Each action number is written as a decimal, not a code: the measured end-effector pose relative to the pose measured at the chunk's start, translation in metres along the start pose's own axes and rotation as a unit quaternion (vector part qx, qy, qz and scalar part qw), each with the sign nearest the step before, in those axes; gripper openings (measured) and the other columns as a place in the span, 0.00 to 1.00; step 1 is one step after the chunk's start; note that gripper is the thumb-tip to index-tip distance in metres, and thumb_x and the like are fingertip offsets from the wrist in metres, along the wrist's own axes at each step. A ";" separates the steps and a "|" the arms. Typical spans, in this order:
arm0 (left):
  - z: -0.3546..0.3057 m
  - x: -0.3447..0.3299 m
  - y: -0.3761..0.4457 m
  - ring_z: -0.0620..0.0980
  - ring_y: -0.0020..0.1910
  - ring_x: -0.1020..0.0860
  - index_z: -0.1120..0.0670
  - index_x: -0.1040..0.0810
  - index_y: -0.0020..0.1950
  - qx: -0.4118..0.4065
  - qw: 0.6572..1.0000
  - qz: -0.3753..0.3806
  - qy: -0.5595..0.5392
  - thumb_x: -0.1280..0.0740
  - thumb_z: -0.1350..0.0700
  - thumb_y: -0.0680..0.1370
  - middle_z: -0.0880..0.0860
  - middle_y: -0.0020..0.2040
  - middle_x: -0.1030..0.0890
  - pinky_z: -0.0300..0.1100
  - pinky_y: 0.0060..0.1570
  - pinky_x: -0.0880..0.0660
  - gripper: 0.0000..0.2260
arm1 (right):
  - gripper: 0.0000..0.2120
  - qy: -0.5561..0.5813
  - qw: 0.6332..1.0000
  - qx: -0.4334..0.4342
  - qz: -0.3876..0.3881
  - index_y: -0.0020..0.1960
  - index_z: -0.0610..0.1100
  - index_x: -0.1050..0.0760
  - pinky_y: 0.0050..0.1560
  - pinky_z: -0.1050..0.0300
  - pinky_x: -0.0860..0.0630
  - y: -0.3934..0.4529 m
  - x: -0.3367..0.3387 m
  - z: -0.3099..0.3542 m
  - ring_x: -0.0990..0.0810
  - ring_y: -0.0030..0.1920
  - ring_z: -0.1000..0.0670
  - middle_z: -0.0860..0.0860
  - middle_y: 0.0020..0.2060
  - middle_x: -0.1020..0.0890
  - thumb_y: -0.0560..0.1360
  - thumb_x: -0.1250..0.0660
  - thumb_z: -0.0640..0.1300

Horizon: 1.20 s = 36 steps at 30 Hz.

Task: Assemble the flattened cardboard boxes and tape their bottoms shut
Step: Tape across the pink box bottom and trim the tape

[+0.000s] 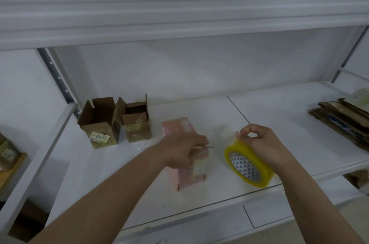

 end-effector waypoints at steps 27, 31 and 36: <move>0.008 0.069 -0.028 0.45 0.35 0.18 0.54 0.18 0.34 0.116 0.900 -0.238 -0.345 0.29 0.47 0.75 0.50 0.33 0.16 0.43 0.46 0.21 0.14 | 0.31 0.233 0.954 0.048 0.183 0.66 0.46 0.23 0.45 0.49 0.20 -0.027 -0.014 0.035 0.16 0.44 0.45 0.47 0.48 0.15 0.67 0.28 0.61; 0.031 0.077 -0.052 0.50 0.39 0.17 0.56 0.20 0.35 0.147 0.880 -0.303 -0.335 0.30 0.47 0.76 0.53 0.36 0.16 0.49 0.49 0.20 0.15 | 0.19 0.152 0.973 0.044 0.170 0.58 0.42 0.20 0.26 0.62 0.28 -0.023 -0.009 0.044 0.25 0.26 0.53 0.50 0.31 0.20 0.72 0.35 0.52; 0.070 0.046 -0.083 0.53 0.40 0.18 0.56 0.20 0.37 0.191 0.884 -0.278 -0.323 0.33 0.52 0.78 0.53 0.37 0.17 0.53 0.50 0.21 0.12 | 0.23 -0.121 0.980 0.038 0.152 0.42 0.48 0.18 0.44 0.55 0.21 -0.012 -0.011 0.023 0.17 0.37 0.50 0.45 0.38 0.15 0.59 0.28 0.66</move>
Point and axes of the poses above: each hand's wrist, its own y-axis towards the middle knuckle, its own x-axis out of the back of the hand, z = x × y, the point moved 10 cm from there along y, towards the middle knuckle
